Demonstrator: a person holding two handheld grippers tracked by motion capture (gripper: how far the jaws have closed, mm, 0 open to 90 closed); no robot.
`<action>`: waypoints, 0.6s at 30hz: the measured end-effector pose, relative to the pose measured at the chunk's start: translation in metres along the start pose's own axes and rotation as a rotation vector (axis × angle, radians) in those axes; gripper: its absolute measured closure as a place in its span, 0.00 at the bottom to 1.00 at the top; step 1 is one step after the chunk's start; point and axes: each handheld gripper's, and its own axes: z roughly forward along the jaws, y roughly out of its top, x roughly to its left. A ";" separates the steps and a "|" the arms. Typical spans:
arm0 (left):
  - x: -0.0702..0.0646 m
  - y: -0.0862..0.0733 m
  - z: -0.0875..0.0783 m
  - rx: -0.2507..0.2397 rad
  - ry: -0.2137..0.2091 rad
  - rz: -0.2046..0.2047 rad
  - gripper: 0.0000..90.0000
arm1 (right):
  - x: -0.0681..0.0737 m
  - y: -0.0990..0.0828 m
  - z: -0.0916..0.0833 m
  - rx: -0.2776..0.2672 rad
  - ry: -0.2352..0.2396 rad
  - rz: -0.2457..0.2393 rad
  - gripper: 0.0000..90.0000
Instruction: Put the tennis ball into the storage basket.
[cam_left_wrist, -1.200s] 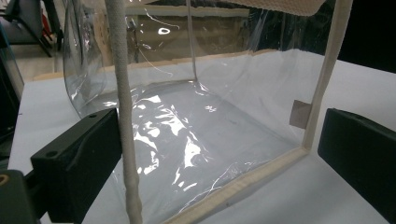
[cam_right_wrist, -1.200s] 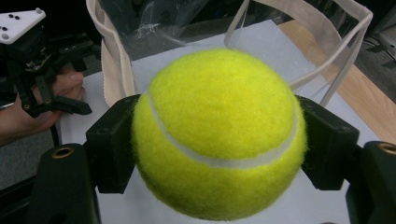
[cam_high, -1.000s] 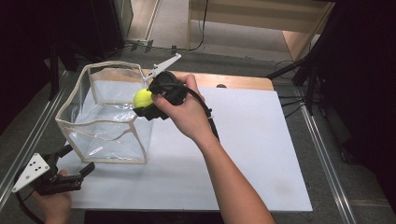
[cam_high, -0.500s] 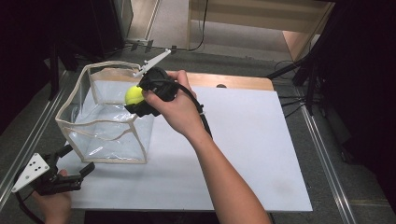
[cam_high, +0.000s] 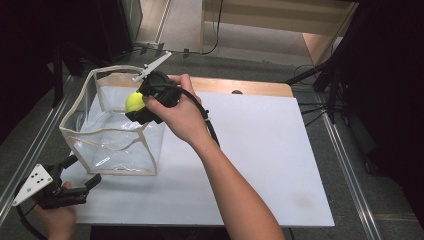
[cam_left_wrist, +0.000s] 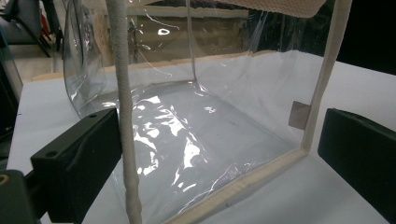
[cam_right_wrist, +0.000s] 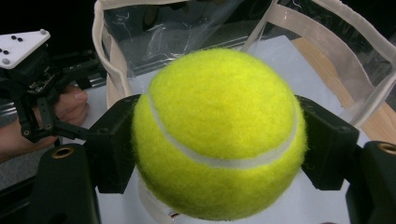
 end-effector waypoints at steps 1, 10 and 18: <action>0.000 0.000 0.000 0.000 0.000 0.000 0.00 | 0.000 0.000 0.002 0.001 -0.002 0.000 0.26; 0.000 0.000 0.000 0.000 0.000 0.001 0.00 | -0.001 0.001 0.014 0.024 0.001 -0.001 0.26; 0.000 0.000 0.000 -0.001 0.001 0.000 0.00 | -0.003 0.000 0.026 0.059 -0.003 -0.003 0.26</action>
